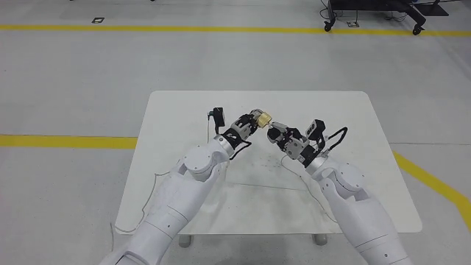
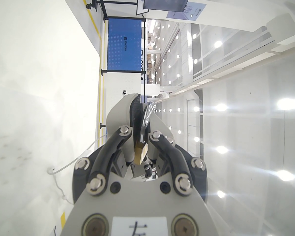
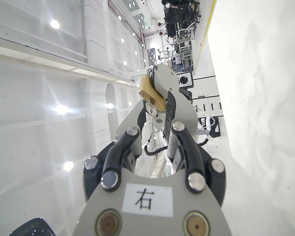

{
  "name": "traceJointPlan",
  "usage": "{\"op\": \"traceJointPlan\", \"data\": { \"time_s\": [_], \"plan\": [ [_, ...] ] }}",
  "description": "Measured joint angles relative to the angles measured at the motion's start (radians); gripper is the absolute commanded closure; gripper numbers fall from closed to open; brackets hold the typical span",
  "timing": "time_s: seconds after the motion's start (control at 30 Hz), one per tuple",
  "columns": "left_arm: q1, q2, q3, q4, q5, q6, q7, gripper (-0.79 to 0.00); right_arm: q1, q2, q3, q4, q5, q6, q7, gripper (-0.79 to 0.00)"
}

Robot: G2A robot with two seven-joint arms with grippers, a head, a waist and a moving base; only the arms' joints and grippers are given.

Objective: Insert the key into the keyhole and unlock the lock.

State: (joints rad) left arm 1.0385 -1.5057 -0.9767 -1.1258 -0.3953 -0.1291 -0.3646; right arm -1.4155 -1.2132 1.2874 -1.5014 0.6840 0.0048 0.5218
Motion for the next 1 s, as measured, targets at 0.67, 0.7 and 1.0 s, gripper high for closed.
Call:
{"op": "traceJointPlan", "data": {
  "time_s": [0.67, 0.7, 1.0],
  "plan": [
    [0.009, 0.008, 0.012, -0.027, 0.186, -0.112, -0.036, 0.0, 0.031, -0.013, 0.029, 0.083, 0.336, 0.196, 0.105, 0.0],
    [0.011, 0.008, 0.011, -0.028, 0.195, -0.115, -0.03, 0.0, 0.035, -0.013, 0.03, 0.093, 0.357, 0.209, 0.115, 0.0],
    [0.018, 0.016, -0.019, -0.023, 0.232, -0.159, -0.025, 0.0, 0.064, -0.018, 0.037, 0.157, 0.48, 0.281, 0.189, 0.0]
  ]
}}
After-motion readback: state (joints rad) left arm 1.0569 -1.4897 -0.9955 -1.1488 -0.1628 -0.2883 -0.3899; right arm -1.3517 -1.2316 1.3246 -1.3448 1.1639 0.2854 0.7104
